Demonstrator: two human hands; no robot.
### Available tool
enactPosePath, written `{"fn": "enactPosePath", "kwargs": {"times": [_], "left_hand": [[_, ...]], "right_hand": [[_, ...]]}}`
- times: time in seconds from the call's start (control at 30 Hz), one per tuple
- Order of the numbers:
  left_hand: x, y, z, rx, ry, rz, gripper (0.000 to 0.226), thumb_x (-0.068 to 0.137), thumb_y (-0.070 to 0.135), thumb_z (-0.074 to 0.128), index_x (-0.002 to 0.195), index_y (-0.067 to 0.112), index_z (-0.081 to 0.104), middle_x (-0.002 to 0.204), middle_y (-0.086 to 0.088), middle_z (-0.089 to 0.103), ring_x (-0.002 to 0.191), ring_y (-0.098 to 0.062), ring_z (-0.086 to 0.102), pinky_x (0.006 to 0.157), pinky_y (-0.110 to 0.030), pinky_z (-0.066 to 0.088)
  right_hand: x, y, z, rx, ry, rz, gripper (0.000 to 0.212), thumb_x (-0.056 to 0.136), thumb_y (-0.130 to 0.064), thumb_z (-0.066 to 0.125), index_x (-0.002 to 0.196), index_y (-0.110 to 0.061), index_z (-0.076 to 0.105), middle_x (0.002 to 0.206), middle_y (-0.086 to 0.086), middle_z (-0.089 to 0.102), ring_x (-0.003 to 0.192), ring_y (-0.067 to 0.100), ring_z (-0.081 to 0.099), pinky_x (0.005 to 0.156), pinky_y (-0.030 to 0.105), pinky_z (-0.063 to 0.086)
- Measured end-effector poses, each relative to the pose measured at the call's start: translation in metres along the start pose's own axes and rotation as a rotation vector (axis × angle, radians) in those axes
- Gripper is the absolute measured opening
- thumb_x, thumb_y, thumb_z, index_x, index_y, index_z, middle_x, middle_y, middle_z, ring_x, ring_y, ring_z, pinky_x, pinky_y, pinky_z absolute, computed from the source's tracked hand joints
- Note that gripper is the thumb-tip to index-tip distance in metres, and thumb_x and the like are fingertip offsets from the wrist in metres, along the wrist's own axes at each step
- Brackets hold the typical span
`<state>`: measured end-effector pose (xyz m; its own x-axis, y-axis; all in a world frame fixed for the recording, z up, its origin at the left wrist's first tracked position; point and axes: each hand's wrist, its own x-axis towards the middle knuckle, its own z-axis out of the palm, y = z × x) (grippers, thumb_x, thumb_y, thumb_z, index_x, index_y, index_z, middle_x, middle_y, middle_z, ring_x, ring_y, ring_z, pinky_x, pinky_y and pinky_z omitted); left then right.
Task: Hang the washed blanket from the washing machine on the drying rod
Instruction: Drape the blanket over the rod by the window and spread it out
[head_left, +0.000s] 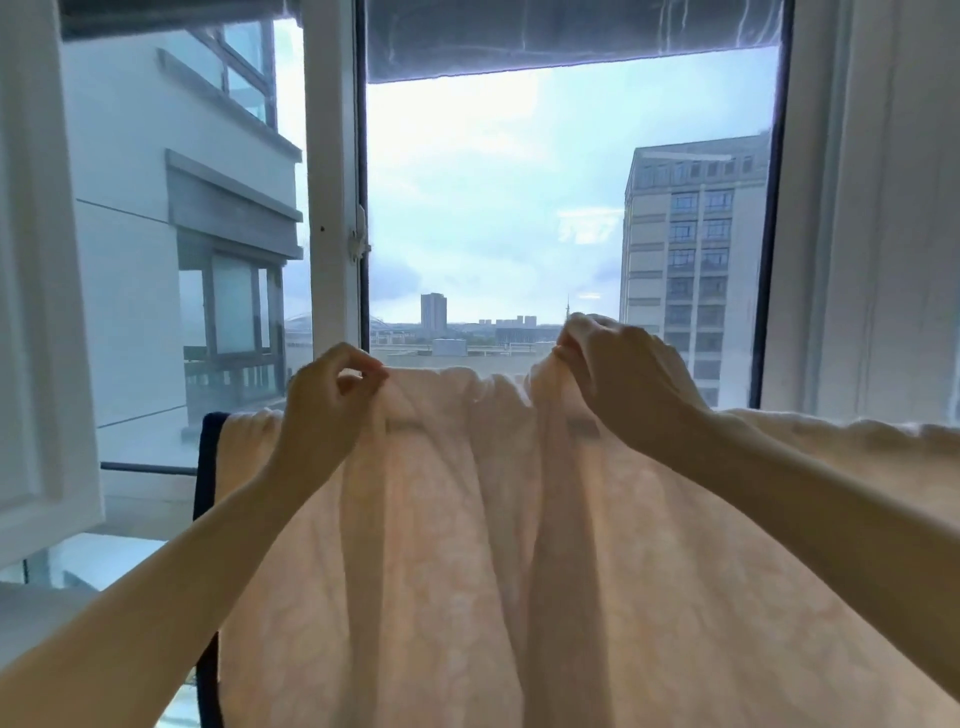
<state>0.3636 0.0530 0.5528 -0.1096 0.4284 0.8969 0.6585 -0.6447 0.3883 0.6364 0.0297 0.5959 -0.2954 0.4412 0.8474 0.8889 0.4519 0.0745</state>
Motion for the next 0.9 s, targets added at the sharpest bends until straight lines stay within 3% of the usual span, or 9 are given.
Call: {"fn": "enactPosePath", "kwargs": {"times": [0.1, 0.17, 0.27, 0.37, 0.53, 0.6, 0.67, 0.77, 0.9], "left_hand": [[-0.001, -0.024, -0.011, 0.146, -0.177, 0.062, 0.001, 0.089, 0.019, 0.064, 0.090, 0.019, 0.065, 0.080, 0.015, 0.064, 0.075, -0.001, 0.063, 0.071, -0.007, 0.047], [-0.002, -0.036, -0.017, 0.163, -0.261, 0.073, 0.004, 0.090, 0.022, 0.063, 0.093, 0.021, 0.066, 0.081, 0.017, 0.063, 0.075, 0.001, 0.062, 0.071, -0.010, 0.047], [-0.003, -0.040, -0.022, 0.150, -0.309, 0.087, 0.013, 0.092, 0.027, 0.060, 0.099, 0.019, 0.067, 0.078, 0.025, 0.058, 0.066, 0.013, 0.058, 0.059, -0.004, 0.044], [-0.008, -0.042, -0.030, 0.170, -0.351, 0.148, 0.026, 0.093, 0.036, 0.053, 0.105, 0.018, 0.068, 0.079, 0.029, 0.054, 0.072, 0.024, 0.054, 0.063, 0.002, 0.039], [-0.014, -0.068, -0.050, 0.329, -0.282, 0.166, 0.039, 0.097, 0.048, 0.042, 0.107, 0.023, 0.070, 0.090, 0.017, 0.065, 0.075, 0.012, 0.054, 0.070, -0.006, 0.038], [-0.017, -0.083, -0.057, 0.358, -0.271, 0.137, 0.042, 0.098, 0.047, 0.039, 0.110, 0.021, 0.069, 0.101, 0.007, 0.071, 0.090, -0.006, 0.062, 0.088, -0.029, 0.048], [-0.020, -0.096, -0.064, 0.409, -0.215, 0.113, 0.030, 0.099, 0.032, 0.048, 0.111, 0.015, 0.069, 0.107, -0.002, 0.071, 0.102, -0.019, 0.062, 0.102, -0.041, 0.042], [-0.023, -0.105, -0.075, 0.479, -0.165, 0.055, 0.026, 0.097, 0.021, 0.052, 0.118, 0.012, 0.065, 0.123, -0.005, 0.064, 0.117, -0.025, 0.055, 0.106, -0.039, 0.034], [-0.025, -0.108, -0.083, 0.438, -0.091, -0.206, 0.049, 0.095, 0.043, 0.051, 0.137, 0.017, 0.048, 0.142, -0.007, 0.048, 0.127, -0.027, 0.047, 0.103, -0.044, 0.040]], "right_hand": [[-0.004, -0.010, 0.009, -0.050, -0.106, 0.004, 0.020, 0.098, -0.026, 0.049, 0.083, -0.017, 0.058, 0.069, -0.006, 0.059, 0.058, 0.007, 0.055, 0.058, 0.025, 0.046], [-0.005, -0.022, 0.018, -0.030, -0.177, 0.004, 0.026, 0.098, -0.028, 0.047, 0.079, -0.015, 0.058, 0.062, -0.005, 0.056, 0.055, 0.009, 0.054, 0.059, 0.030, 0.050], [-0.001, -0.045, 0.029, 0.043, -0.247, 0.000, 0.031, 0.099, -0.038, 0.044, 0.084, -0.016, 0.060, 0.069, -0.002, 0.062, 0.060, 0.014, 0.060, 0.064, 0.037, 0.055], [0.001, -0.067, 0.038, 0.038, -0.291, -0.030, 0.030, 0.097, -0.045, 0.046, 0.094, -0.020, 0.062, 0.079, -0.002, 0.067, 0.068, 0.014, 0.063, 0.068, 0.032, 0.054], [0.008, -0.080, 0.047, -0.020, -0.310, -0.064, 0.036, 0.099, -0.042, 0.044, 0.081, -0.017, 0.062, 0.070, -0.002, 0.061, 0.064, 0.017, 0.060, 0.066, 0.034, 0.052], [0.012, -0.083, 0.050, -0.051, -0.316, -0.072, 0.039, 0.100, -0.038, 0.042, 0.075, -0.016, 0.060, 0.065, -0.001, 0.058, 0.063, 0.019, 0.059, 0.064, 0.034, 0.051], [0.014, -0.086, 0.053, -0.095, -0.295, -0.098, 0.036, 0.101, -0.035, 0.041, 0.076, -0.016, 0.060, 0.066, -0.001, 0.057, 0.062, 0.018, 0.058, 0.061, 0.032, 0.048], [0.017, -0.094, 0.058, -0.168, -0.250, -0.161, 0.032, 0.101, -0.033, 0.041, 0.081, -0.017, 0.062, 0.067, -0.001, 0.058, 0.062, 0.020, 0.059, 0.059, 0.029, 0.041], [0.025, -0.105, 0.065, -0.182, -0.234, -0.196, 0.021, 0.098, -0.023, 0.048, 0.083, -0.018, 0.061, 0.062, -0.004, 0.049, 0.056, 0.017, 0.050, 0.057, 0.029, 0.036]]}}
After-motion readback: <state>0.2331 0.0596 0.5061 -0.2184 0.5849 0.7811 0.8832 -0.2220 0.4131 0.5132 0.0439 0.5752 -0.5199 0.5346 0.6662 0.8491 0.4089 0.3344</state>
